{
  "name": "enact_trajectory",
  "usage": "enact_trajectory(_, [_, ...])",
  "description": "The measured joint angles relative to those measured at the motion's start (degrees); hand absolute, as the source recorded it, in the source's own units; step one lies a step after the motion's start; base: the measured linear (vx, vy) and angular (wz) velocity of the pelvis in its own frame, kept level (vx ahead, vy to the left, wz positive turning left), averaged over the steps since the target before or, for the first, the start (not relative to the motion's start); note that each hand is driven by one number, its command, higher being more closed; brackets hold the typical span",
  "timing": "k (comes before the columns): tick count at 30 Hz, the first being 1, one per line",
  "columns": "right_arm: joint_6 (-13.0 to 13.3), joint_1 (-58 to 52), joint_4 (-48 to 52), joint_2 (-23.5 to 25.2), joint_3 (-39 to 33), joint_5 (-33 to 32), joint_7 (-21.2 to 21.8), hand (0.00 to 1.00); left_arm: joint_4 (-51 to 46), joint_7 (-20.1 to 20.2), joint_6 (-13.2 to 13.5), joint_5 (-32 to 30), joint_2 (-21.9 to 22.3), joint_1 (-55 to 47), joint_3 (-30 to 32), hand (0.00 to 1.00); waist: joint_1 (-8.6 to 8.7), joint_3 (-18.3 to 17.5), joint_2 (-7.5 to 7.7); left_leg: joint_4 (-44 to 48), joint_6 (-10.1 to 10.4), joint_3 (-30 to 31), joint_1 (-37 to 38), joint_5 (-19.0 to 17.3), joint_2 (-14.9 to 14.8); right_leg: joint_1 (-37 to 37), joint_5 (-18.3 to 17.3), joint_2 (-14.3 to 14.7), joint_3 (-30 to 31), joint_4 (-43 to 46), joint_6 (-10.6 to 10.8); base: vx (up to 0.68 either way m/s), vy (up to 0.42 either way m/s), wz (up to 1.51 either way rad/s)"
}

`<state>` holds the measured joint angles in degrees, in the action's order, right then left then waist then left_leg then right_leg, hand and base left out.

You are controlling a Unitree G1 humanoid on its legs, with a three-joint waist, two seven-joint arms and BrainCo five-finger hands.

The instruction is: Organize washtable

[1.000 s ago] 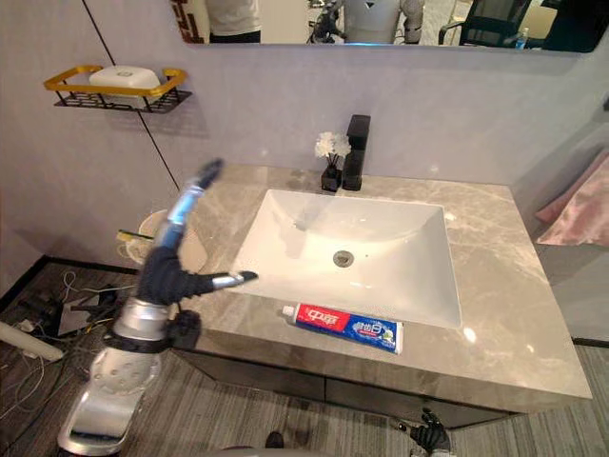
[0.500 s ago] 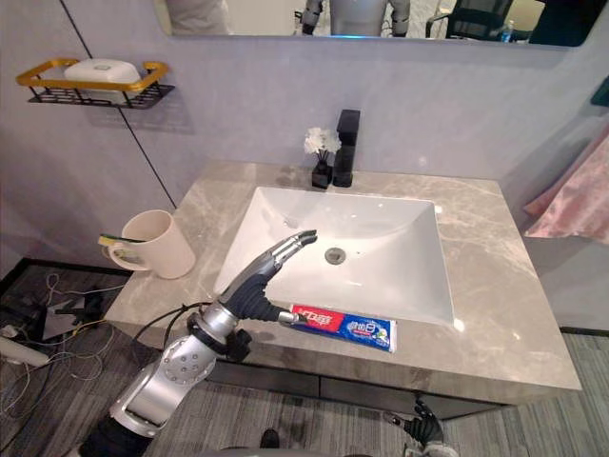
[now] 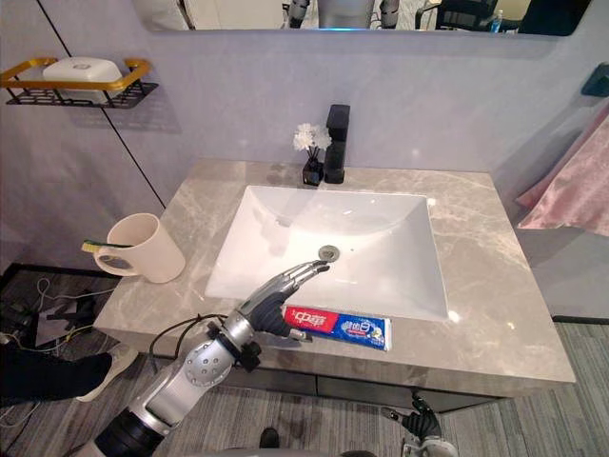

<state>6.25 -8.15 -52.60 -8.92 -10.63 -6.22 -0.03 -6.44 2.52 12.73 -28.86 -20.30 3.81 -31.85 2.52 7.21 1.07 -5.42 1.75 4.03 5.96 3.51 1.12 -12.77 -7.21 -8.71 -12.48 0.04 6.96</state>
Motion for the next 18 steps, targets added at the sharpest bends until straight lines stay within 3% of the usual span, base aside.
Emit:
enact_trajectory(7, [0.0,0.04,0.0,0.01,0.01,-0.01,0.0,0.0,3.1,-0.09,-0.35,-2.29,-0.02,0.05,-0.07,0.0,0.14,0.07,-0.08,-0.01,0.01,-0.21,0.0,0.0,-0.03,0.0,0.04,-0.02,0.08,-0.1,-0.03,0.0,0.0,0.0])
enact_trajectory(8, [0.0,0.05,0.0,0.01,0.01,-0.01,0.0,0.0,3.11,-0.1,-0.34,-2.29,-0.02,0.05,-0.07,1.0,0.17,0.08,-0.09,-0.01,0.01,-0.23,0.0,-0.01,-0.03,0.0,0.04,-0.02,0.09,-0.12,-0.03,0.0,0.0,0.0])
enact_trajectory(15, [-0.08,0.94,0.0,0.0,0.01,-0.01,0.05,0.0,5.76,0.02,-0.36,-3.3,0.81,1.52,0.08,1.0,0.61,0.96,-0.47,-0.02,0.03,-0.98,0.01,-0.02,-0.15,0.08,0.1,0.02,0.3,-0.31,-0.03,0.0,0.0,-0.01])
enact_trajectory(18, [-0.18,1.62,0.0,0.01,0.1,-0.03,0.22,0.0,6.82,-0.1,-0.99,-3.17,1.93,2.57,1.03,1.0,1.54,1.07,-0.35,-0.04,0.06,-1.12,0.02,-0.06,-0.16,0.09,0.13,0.04,0.49,-0.37,-0.01,0.0,-0.013,-0.05])
